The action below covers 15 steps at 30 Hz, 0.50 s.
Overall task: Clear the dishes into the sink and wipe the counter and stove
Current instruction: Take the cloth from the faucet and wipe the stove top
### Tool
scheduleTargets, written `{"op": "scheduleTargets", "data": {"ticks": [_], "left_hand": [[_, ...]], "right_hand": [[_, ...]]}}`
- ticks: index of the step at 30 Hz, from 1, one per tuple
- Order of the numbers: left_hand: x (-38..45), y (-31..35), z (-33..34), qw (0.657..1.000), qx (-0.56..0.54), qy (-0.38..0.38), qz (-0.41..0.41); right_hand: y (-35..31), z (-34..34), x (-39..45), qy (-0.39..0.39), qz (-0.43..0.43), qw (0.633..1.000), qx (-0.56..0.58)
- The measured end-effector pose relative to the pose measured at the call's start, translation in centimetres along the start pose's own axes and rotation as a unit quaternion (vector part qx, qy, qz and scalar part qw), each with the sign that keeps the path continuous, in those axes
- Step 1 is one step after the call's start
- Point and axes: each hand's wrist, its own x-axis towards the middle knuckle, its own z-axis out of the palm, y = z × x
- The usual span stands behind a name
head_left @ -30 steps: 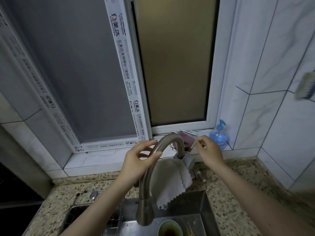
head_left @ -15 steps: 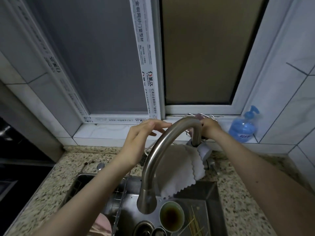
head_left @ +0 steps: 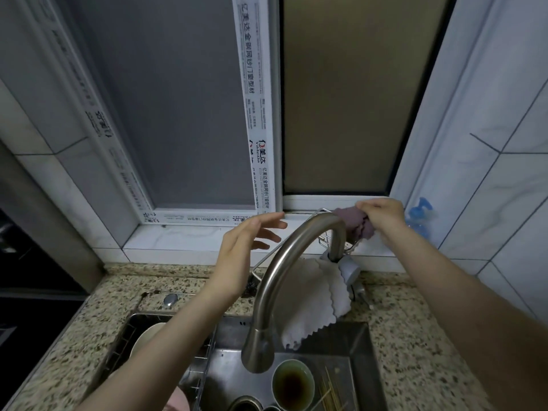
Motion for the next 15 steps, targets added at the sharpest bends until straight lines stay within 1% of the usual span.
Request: {"op": "scheduleTargets", "data": {"ticks": [2,6,10,15], "left_hand": [[-0.6,0.8,-0.5,1.0,-0.016,0.004,0.001],[-2.0,2.1,-1.6,1.0,-0.019,0.004,-0.002],[-4.1,4.3,-3.5,1.0,-0.019,0.003,0.003],[-7.3,6.9,-7.0,0.999,0.0,0.02,0.029]], "right_hand": [[-1.6,-1.2,-1.2,0.03,-0.015,0.999,0.018],[-5.3,-2.8,-4.2,0.048,-0.043,0.996,0.062],[-10.4,-4.0,-8.5,0.042,-0.076,0.991,0.1],[-16.5,-3.7,-15.0,-0.006,-0.124,0.985,0.119]]}}
